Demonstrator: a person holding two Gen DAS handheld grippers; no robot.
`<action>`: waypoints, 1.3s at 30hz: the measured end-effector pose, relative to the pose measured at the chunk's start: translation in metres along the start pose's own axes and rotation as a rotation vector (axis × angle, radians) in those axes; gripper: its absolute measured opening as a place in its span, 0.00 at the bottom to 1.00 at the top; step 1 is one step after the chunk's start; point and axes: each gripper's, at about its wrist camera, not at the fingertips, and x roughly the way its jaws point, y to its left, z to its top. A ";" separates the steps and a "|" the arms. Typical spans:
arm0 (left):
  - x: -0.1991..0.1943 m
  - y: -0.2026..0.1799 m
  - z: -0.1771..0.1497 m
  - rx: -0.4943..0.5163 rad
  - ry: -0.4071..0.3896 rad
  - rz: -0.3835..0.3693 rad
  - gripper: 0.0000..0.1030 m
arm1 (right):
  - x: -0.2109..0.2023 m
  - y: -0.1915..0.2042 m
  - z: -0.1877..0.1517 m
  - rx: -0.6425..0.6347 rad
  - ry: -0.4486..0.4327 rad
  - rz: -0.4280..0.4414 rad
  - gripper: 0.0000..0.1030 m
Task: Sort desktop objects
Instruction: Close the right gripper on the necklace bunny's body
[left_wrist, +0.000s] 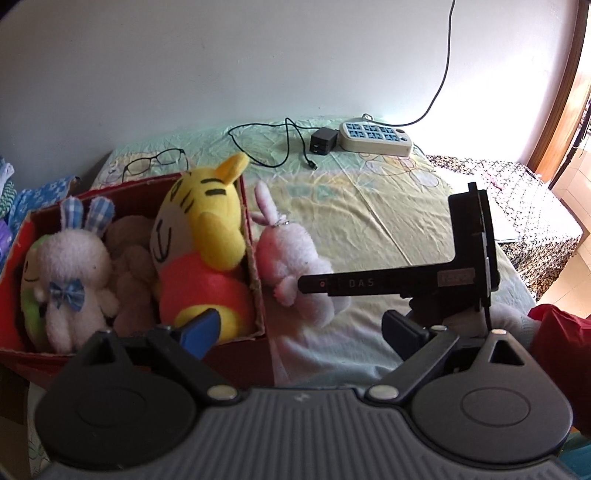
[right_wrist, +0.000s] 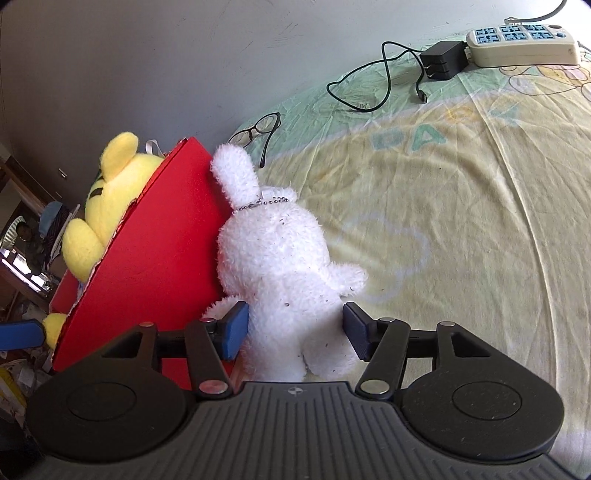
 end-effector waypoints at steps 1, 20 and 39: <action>0.001 -0.003 0.001 0.007 0.000 -0.005 0.92 | 0.001 -0.002 0.001 0.006 0.005 0.011 0.55; 0.091 -0.054 0.014 0.109 0.067 -0.147 0.95 | -0.071 -0.100 -0.024 0.464 -0.072 0.115 0.43; 0.189 -0.028 0.037 -0.143 0.186 -0.240 0.76 | -0.058 -0.115 0.009 0.410 -0.131 0.126 0.44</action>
